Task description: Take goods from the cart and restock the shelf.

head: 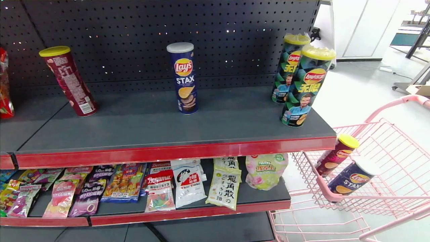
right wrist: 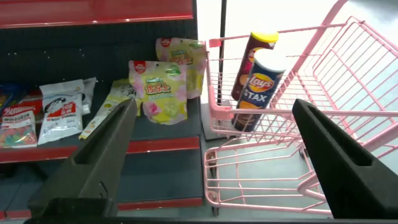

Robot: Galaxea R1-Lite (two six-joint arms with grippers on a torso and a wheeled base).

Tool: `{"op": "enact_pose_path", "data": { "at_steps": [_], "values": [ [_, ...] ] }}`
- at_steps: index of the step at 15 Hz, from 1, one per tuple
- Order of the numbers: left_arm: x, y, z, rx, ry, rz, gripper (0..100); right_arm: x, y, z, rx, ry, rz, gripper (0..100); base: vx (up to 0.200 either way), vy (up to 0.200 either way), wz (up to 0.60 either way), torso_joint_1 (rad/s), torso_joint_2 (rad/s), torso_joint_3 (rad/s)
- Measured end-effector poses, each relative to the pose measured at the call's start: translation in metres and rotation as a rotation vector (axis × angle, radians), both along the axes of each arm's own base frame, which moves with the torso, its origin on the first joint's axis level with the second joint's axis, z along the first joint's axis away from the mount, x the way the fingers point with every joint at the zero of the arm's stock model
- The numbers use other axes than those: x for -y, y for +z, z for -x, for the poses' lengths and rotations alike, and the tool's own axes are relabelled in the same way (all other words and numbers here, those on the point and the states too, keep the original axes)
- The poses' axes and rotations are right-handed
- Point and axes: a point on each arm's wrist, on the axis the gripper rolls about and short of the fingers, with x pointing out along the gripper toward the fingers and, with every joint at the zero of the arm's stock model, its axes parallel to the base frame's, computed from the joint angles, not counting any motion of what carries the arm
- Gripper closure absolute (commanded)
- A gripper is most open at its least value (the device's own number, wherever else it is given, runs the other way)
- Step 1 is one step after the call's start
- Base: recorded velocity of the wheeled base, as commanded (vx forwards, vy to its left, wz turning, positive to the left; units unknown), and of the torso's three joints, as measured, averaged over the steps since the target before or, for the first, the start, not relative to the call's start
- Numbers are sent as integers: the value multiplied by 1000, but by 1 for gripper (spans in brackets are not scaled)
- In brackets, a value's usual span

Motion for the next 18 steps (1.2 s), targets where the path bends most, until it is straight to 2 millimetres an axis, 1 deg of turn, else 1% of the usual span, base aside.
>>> {"op": "enact_pose_path", "data": {
  "at_steps": [5,7,16,18],
  "values": [
    [0,0,0,0,1,0,0,0,0,0,0,-1,-3,0,0,-200,0,2,-1,2],
    [0,0,0,0,0,0,0,0,0,0,0,-1,-3,0,0,0,0,0,0,0],
    [0,0,0,0,1,0,0,0,0,0,2,-2,-34,0,0,0,-600,4,1,2],
    [0,0,0,0,1,0,0,0,0,0,0,8,-3,0,0,0,0,0,0,0]
  ]
}}
